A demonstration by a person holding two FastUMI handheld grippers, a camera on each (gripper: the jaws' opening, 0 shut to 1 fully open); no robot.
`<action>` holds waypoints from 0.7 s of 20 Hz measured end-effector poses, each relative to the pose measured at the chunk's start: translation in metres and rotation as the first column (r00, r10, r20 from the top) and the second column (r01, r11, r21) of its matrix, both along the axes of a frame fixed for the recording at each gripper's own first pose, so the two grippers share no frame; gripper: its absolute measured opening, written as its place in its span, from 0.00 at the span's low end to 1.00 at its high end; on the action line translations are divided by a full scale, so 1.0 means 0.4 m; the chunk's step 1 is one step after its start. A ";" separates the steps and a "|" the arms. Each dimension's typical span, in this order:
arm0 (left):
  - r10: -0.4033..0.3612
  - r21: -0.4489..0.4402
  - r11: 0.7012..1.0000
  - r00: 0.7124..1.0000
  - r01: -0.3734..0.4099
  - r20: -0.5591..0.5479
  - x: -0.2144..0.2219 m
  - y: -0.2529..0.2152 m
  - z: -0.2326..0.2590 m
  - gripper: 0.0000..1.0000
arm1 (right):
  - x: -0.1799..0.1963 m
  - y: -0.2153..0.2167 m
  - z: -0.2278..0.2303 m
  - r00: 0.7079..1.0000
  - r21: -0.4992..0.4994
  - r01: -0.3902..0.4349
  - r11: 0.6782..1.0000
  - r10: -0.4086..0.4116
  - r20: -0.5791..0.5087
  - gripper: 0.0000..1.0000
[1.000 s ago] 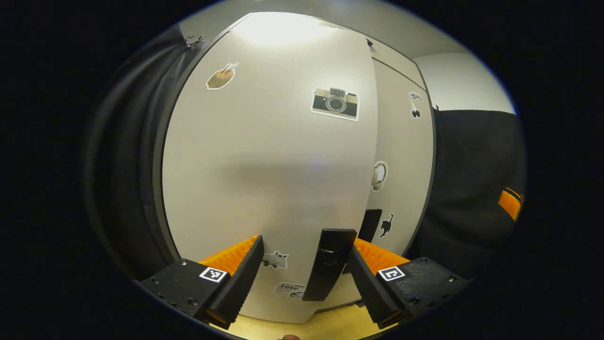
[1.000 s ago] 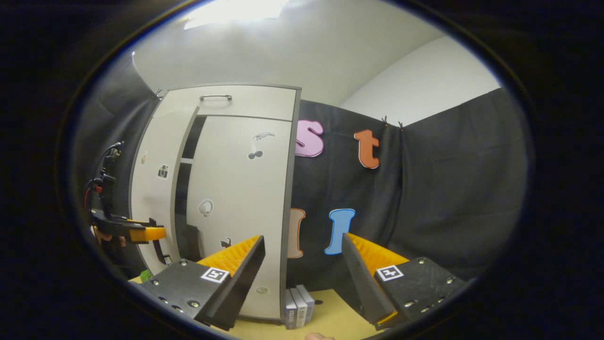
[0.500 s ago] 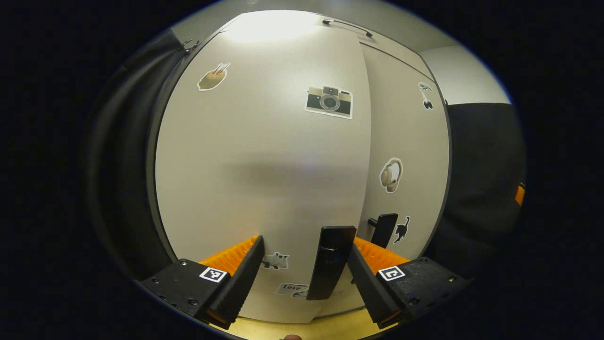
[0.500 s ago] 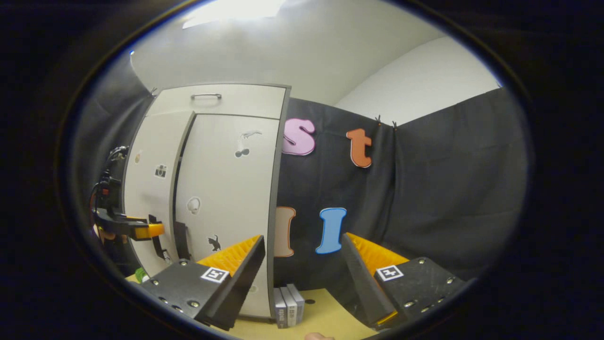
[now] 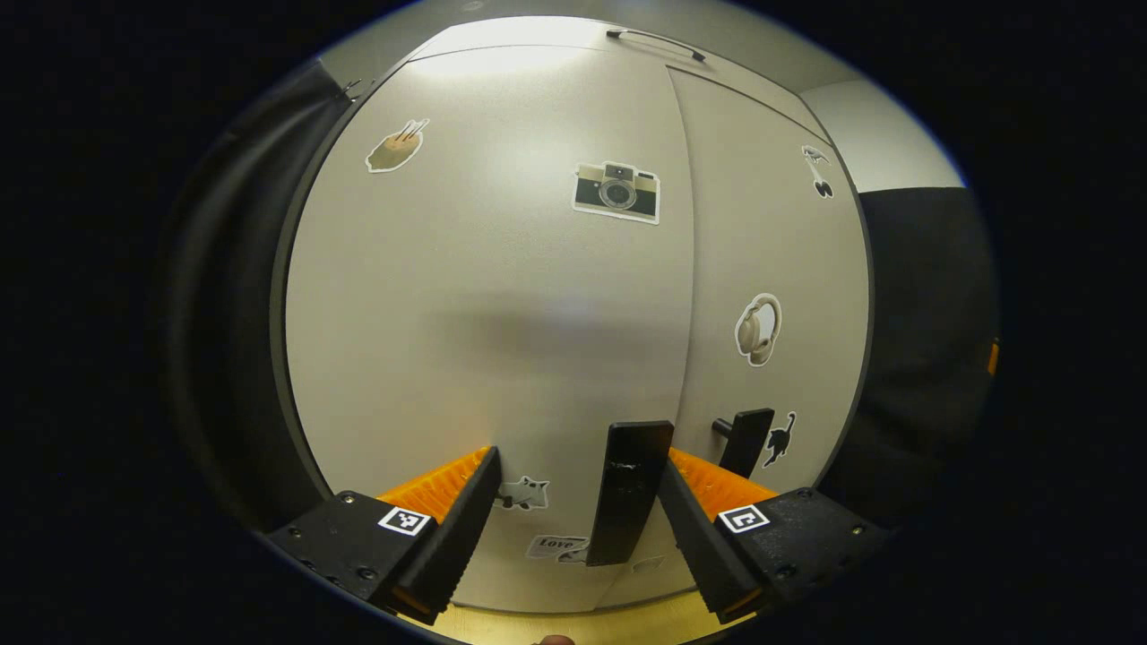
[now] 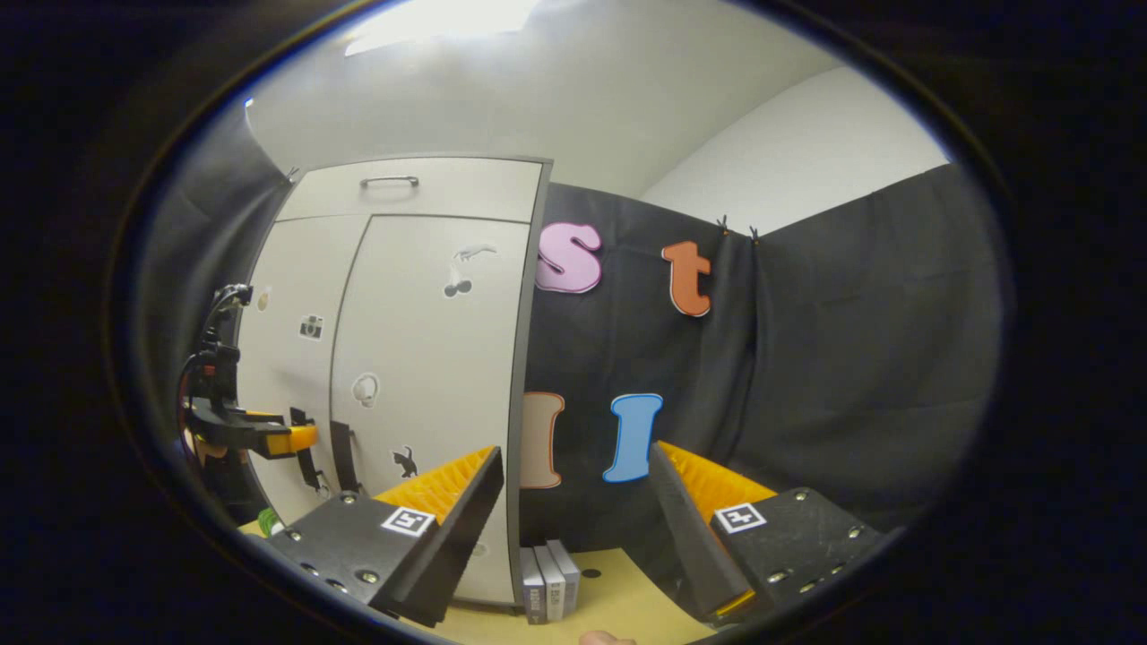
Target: Grab one shoe with the right hand and put it into the shoe cabinet, grab the other shoe with the left hand and put it into the shoe cabinet; then close the right door with the right hand and the left door with the left hand.
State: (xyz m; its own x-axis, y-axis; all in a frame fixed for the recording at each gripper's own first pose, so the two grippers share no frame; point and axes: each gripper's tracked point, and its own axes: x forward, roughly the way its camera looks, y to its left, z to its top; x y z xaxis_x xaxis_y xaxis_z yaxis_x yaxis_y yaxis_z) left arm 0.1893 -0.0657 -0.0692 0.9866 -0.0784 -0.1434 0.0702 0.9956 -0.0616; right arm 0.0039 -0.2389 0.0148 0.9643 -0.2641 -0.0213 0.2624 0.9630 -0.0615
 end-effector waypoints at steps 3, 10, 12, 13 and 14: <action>0.000 -0.003 1.000 1.000 0.000 -0.001 0.003 -0.001 -0.002 1.00 | 0.001 -0.010 -0.004 1.000 0.001 0.005 1.000 -0.005 -0.004 0.97; -0.005 -0.003 1.000 1.000 0.005 -0.002 0.005 -0.001 -0.002 1.00 | 0.007 -0.004 -0.016 1.000 0.011 -0.005 1.000 0.005 -0.012 0.97; -0.005 -0.002 1.000 1.000 0.005 -0.003 0.004 -0.002 -0.003 1.00 | 0.005 0.001 -0.021 1.000 0.012 -0.009 1.000 0.009 -0.014 0.97; -0.006 -0.004 1.000 1.000 0.006 -0.004 0.005 -0.002 -0.004 1.00 | 0.005 0.002 -0.024 1.000 0.011 -0.010 1.000 0.010 -0.018 0.97; -0.007 -0.005 1.000 1.000 0.007 -0.004 0.007 -0.002 -0.003 1.00 | 0.005 0.002 -0.030 1.000 0.011 -0.010 1.000 0.010 -0.023 0.97</action>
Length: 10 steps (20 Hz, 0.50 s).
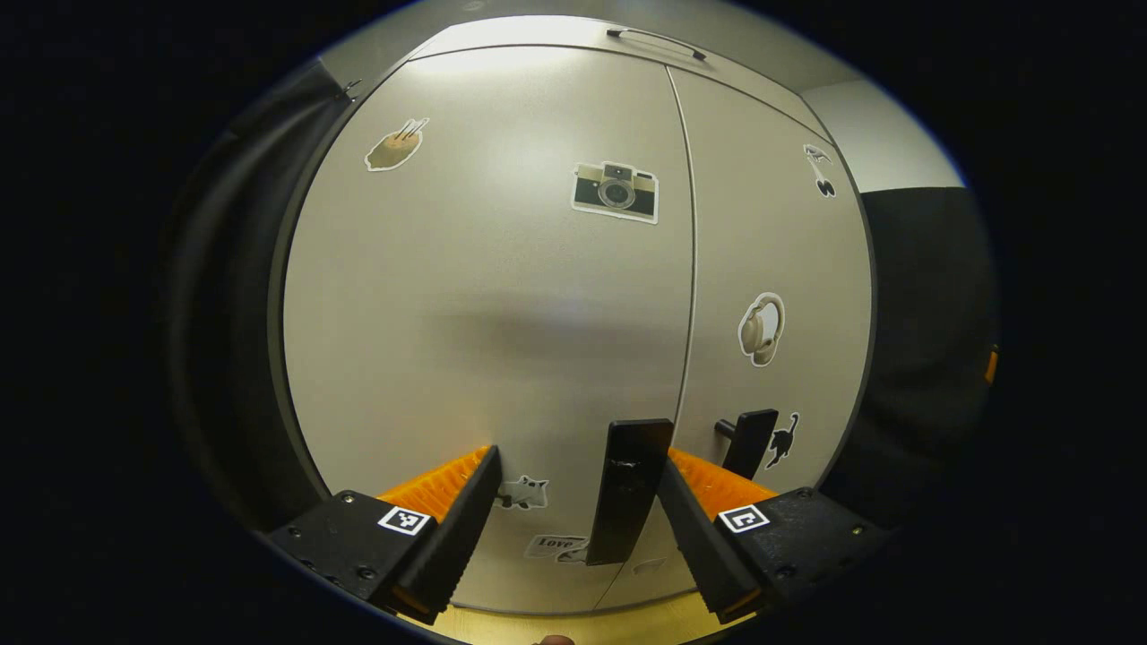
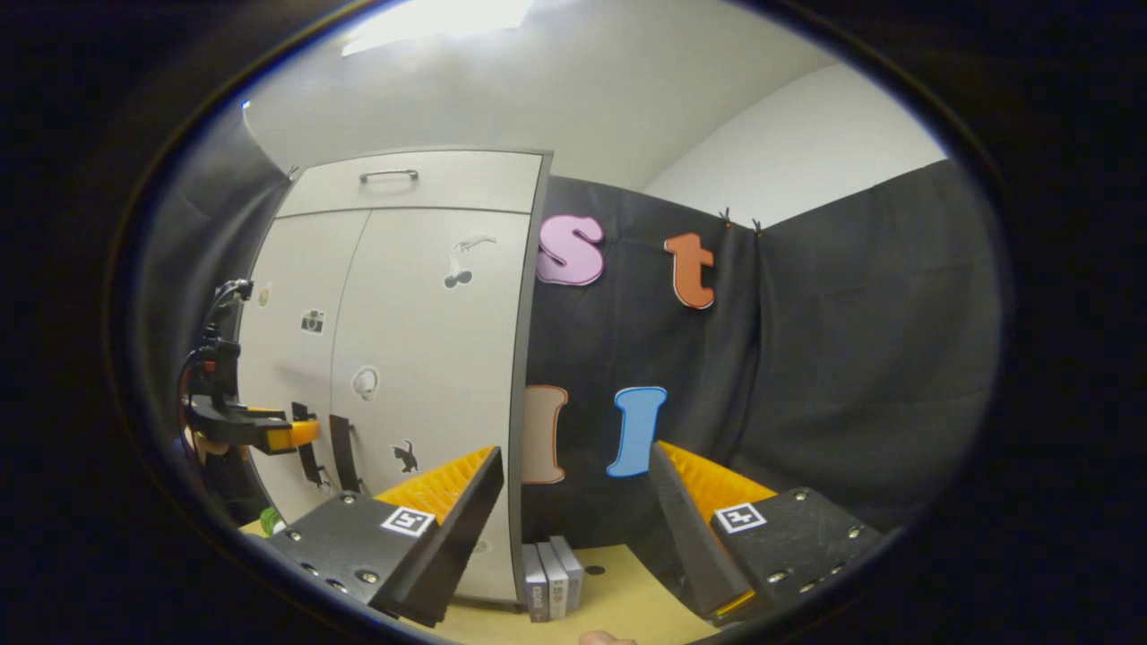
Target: Grab one shoe with the right hand and put it into the shoe cabinet, grab the other shoe with the left hand and put it into the shoe cabinet; then close the right door with the right hand and the left door with the left hand.
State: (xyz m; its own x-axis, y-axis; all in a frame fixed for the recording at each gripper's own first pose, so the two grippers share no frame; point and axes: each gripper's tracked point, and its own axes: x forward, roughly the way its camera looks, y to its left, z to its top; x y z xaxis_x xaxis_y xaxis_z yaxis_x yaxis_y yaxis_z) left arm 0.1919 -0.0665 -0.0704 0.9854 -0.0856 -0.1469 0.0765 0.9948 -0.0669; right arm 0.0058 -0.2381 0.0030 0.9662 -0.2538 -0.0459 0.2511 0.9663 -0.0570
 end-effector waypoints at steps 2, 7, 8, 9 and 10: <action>0.001 -0.002 1.000 1.000 -0.001 0.000 0.000 0.000 -0.001 1.00 | -0.003 0.003 -0.005 1.000 0.001 -0.003 1.000 0.003 -0.003 0.98; 0.002 -0.005 1.000 1.000 -0.002 0.002 0.001 -0.001 0.000 1.00 | -0.015 0.023 -0.018 1.000 0.018 -0.024 1.000 0.024 -0.019 0.97; 0.001 0.001 1.000 1.000 -0.001 0.002 0.002 -0.001 0.000 1.00 | -0.014 0.027 -0.022 0.999 0.023 -0.031 0.999 0.031 -0.024 0.98; -0.004 0.003 1.000 1.000 0.004 0.001 0.002 -0.003 0.000 1.00 | -0.014 0.037 -0.026 0.999 0.028 -0.040 0.999 0.041 -0.029 0.98; -0.015 -0.001 1.000 1.000 0.015 -0.005 0.002 -0.007 -0.001 1.00 | -0.015 0.047 -0.027 0.998 0.032 -0.048 0.998 0.049 -0.032 0.97</action>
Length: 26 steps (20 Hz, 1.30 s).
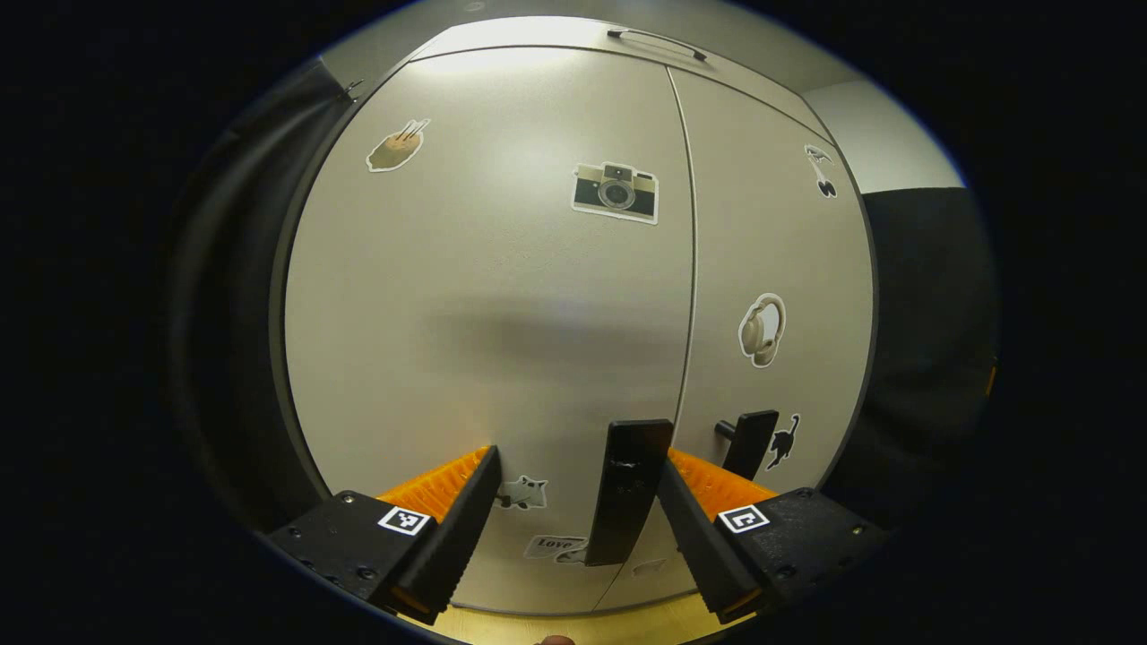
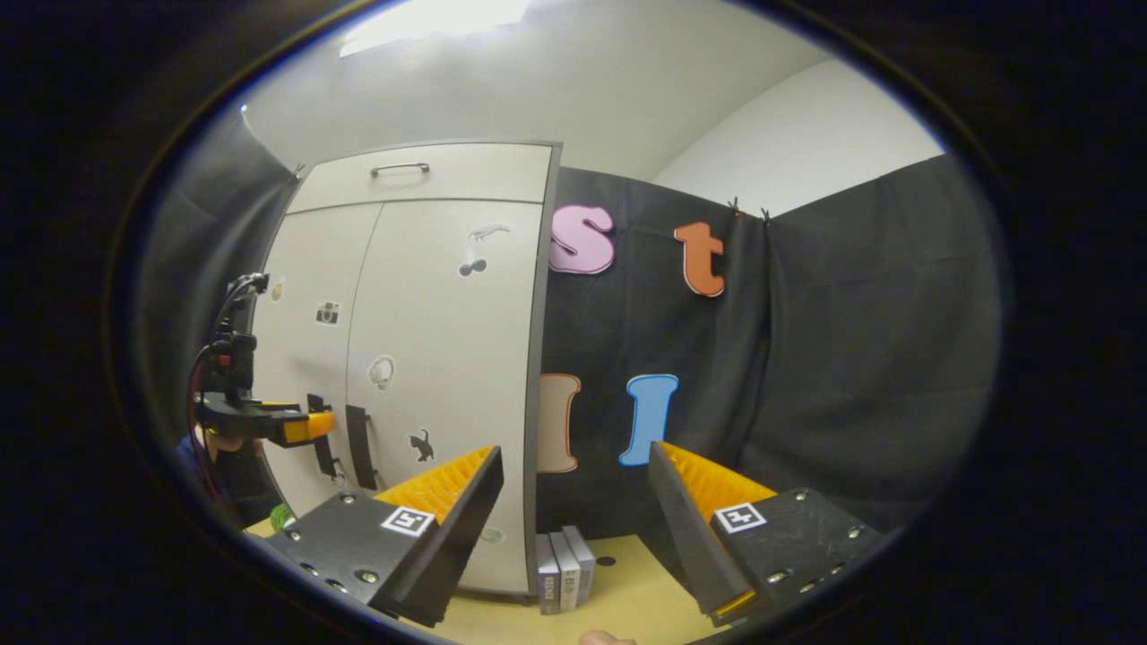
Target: Grab one shoe with the right hand and put it into the shoe cabinet, grab the other shoe with the left hand and put it into the shoe cabinet; then close the right door with the right hand and the left door with the left hand.
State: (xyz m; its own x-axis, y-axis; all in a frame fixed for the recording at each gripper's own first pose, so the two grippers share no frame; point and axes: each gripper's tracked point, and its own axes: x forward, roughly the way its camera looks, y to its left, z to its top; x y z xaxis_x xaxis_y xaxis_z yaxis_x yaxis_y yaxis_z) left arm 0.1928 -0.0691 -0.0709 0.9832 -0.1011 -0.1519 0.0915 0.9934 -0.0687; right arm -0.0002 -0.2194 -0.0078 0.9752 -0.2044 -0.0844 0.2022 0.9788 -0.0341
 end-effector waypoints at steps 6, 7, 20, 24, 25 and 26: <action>0.013 -0.046 0.999 1.000 -0.013 0.010 -0.133 0.031 0.066 0.99 | -0.023 0.051 0.013 0.999 -0.020 -0.032 0.999 0.032 -0.009 0.97; 0.013 -0.043 0.999 1.000 -0.012 0.025 -0.170 0.038 0.097 0.96 | -0.023 0.065 0.017 0.999 -0.010 -0.042 0.999 0.041 -0.007 0.97; 0.102 0.028 0.994 0.983 -0.108 0.151 -0.545 0.196 0.337 0.96 | 0.003 0.350 0.092 0.976 0.154 -0.219 0.964 0.214 0.048 0.98; 0.106 0.027 0.993 0.980 -0.112 0.171 -0.602 0.209 0.358 0.96 | -0.008 0.398 0.134 0.975 0.143 -0.217 0.966 0.209 0.070 0.96; 0.108 0.024 0.993 0.978 -0.114 0.178 -0.610 0.209 0.359 0.96 | -0.011 0.410 0.147 0.974 0.134 -0.219 0.966 0.209 0.083 0.98; 0.106 0.023 0.993 0.976 -0.112 0.188 -0.618 0.208 0.362 0.96 | -0.019 0.422 0.156 0.973 0.127 -0.222 0.967 0.211 0.094 0.98</action>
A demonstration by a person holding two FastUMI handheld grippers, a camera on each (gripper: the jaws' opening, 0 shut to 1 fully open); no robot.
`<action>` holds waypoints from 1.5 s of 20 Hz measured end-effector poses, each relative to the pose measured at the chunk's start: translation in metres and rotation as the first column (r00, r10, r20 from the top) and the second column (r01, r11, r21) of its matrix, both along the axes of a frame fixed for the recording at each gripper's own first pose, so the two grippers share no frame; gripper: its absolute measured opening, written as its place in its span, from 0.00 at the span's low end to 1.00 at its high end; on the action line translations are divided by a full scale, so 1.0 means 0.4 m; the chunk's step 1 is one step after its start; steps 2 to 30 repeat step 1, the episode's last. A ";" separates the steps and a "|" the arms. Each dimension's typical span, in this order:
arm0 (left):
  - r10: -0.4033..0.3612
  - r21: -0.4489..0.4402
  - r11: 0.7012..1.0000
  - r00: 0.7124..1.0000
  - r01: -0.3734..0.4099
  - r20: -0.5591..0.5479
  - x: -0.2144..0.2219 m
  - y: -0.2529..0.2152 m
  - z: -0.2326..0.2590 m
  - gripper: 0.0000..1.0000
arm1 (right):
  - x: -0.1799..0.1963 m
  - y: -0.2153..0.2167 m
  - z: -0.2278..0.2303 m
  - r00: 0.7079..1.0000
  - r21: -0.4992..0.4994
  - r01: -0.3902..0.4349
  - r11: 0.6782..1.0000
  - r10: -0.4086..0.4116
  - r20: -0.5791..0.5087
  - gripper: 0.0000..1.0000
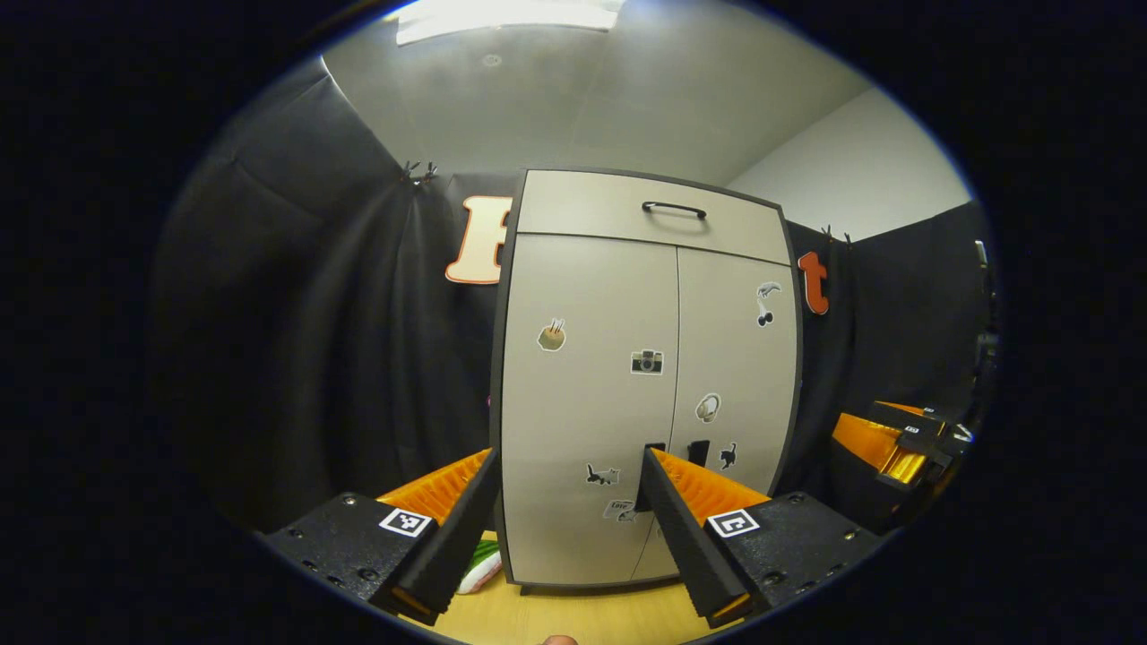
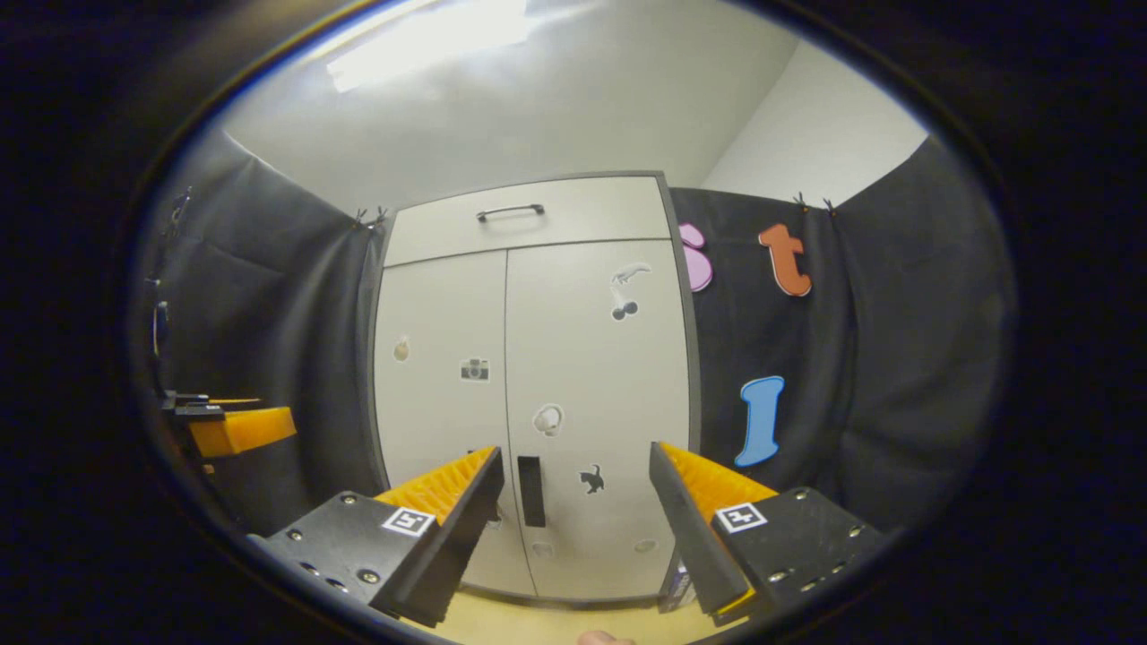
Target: Grab one shoe with the right hand and put it into the shoe cabinet, grab the other shoe with the left hand and put it into the shoe cabinet; then close the right door with the right hand and the left door with the left hand.
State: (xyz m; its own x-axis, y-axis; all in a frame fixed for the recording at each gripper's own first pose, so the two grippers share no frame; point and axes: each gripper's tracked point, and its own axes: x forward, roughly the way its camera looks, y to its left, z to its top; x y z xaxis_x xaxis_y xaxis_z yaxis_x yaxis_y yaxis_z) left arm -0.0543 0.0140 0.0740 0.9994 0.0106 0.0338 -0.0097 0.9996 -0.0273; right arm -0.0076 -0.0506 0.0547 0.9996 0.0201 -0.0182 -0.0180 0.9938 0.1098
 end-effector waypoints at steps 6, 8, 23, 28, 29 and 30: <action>0.001 0.002 1.000 1.000 -0.001 0.002 -0.006 -0.001 -0.002 0.96 | -0.004 0.011 0.008 1.000 -0.002 -0.001 1.000 0.001 0.010 0.97; 0.001 0.002 1.000 1.000 -0.001 0.002 -0.006 -0.001 -0.002 0.96 | -0.004 0.011 0.008 1.000 -0.002 -0.001 1.000 0.001 0.010 0.97; 0.001 0.002 1.000 1.000 -0.001 0.002 -0.006 -0.001 -0.002 0.96 | -0.004 0.011 0.008 1.000 -0.002 -0.001 1.000 0.001 0.010 0.97; 0.001 0.002 1.000 1.000 -0.001 0.002 -0.006 -0.001 -0.002 0.96 | -0.004 0.011 0.008 1.000 -0.002 -0.001 1.000 0.001 0.010 0.97; 0.001 0.002 1.000 1.000 -0.001 0.002 -0.006 -0.001 -0.002 0.96 | -0.004 0.011 0.008 1.000 -0.002 -0.001 1.000 0.001 0.010 0.97; 0.001 0.002 1.000 1.000 -0.001 0.002 -0.006 -0.001 -0.002 0.96 | -0.004 0.011 0.008 1.000 -0.002 -0.001 1.000 0.001 0.010 0.97</action>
